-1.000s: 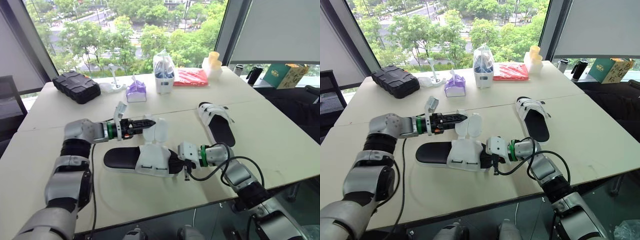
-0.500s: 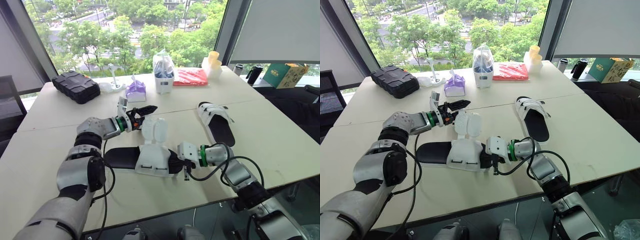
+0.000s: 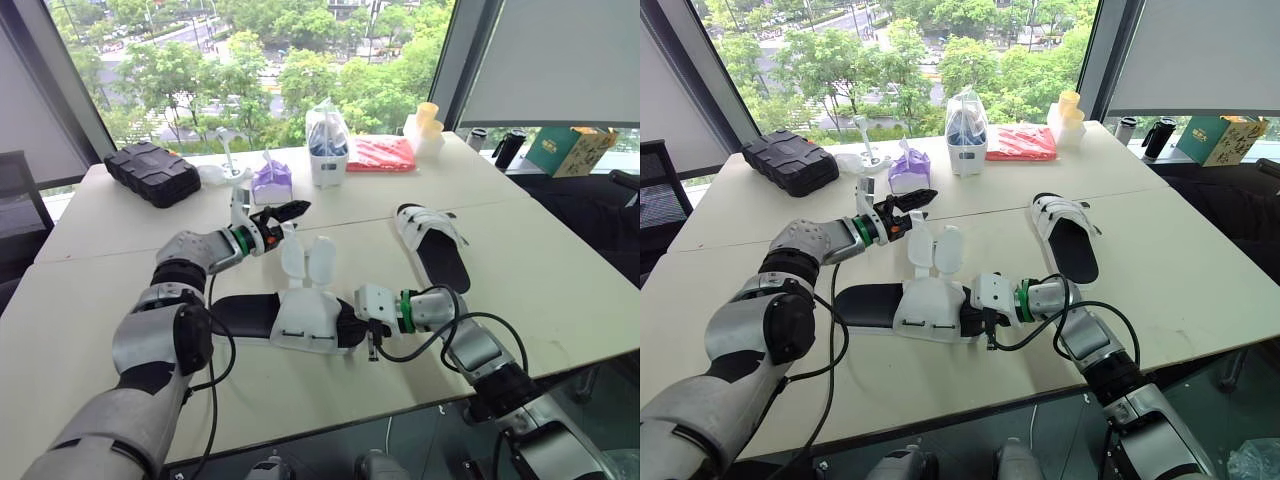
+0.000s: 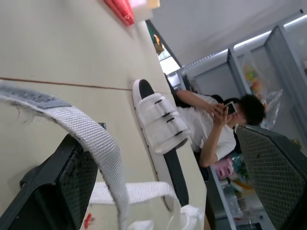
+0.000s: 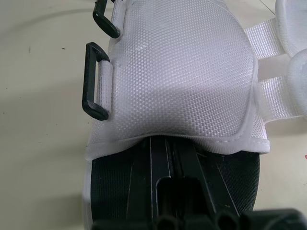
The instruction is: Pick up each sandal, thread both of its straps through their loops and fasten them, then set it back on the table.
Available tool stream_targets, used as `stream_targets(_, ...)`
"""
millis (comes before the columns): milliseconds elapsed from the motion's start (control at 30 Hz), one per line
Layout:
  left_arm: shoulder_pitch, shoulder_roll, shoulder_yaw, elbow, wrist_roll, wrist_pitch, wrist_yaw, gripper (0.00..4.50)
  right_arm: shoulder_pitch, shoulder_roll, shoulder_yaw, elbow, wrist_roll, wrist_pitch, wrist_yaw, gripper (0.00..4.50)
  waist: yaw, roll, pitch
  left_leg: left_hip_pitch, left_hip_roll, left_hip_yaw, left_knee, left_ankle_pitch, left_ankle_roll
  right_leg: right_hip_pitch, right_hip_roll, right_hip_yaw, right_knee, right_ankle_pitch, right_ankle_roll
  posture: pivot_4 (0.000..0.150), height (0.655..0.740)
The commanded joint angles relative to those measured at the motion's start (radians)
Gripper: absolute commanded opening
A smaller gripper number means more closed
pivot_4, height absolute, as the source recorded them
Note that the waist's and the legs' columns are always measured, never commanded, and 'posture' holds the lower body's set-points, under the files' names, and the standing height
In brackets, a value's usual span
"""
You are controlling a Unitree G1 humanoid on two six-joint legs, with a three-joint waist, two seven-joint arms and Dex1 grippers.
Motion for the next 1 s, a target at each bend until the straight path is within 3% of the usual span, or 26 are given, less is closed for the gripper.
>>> stream_targets(33,-0.041,0.019,0.026,-0.002,-0.007,-0.036,0.0,4.5,0.008,-0.003,0.012,0.006,-0.029,0.014,-0.016,0.04,-0.001,0.0,0.0,0.0,0.0,0.0,0.0,0.0,0.0,0.0,0.0,0.0,0.0,0.0,0.0,0.15,0.74)
stream_targets(300,-0.06,0.028,0.029,0.005,-0.006,-0.056,-0.012,4.5,0.009,-0.005,0.014,0.005,-0.031,0.012,-0.014,0.04,0.0,0.0,0.0,0.0,0.0,0.0,0.0,0.0,0.0,0.0,0.0,0.0,0.0,0.0,0.0,0.15,0.74)
stream_targets(400,-0.061,0.03,0.024,0.002,-0.003,-0.056,-0.022,3.74,0.007,-0.005,0.015,0.007,-0.032,0.011,-0.013,0.0,0.0,0.0,0.0,0.0,0.0,0.0,0.0,0.0,0.0,0.0,0.0,0.0,0.0,0.0,0.0,0.15,0.74)
stream_targets(667,-0.05,0.046,-0.021,-0.065,-0.001,0.02,-0.144,0.03,0.002,-0.004,0.017,0.012,-0.034,0.007,-0.011,0.0,-0.001,0.0,0.0,0.0,0.0,0.0,0.0,0.0,0.0,0.0,0.0,0.0,0.0,0.0,0.0,0.15,0.74)
stream_targets(800,-0.013,0.057,-0.1,-0.181,0.011,0.084,-0.255,0.03,-0.002,-0.003,0.019,0.015,-0.034,0.006,-0.007,0.0,-0.001,0.0,0.0,0.0,0.0,0.0,0.0,0.0,0.0,0.0,0.0,0.0,0.0,0.0,0.0,0.15,0.74)
stream_targets(1000,0.196,0.122,-0.339,-0.758,-0.032,0.152,-0.501,0.03,-0.008,-0.004,0.024,0.027,-0.033,-0.003,0.001,0.0,-0.004,0.0,0.0,0.0,0.0,0.0,-0.001,0.0,0.0,0.0,0.0,0.001,0.0,0.0,0.0,0.15,0.74)
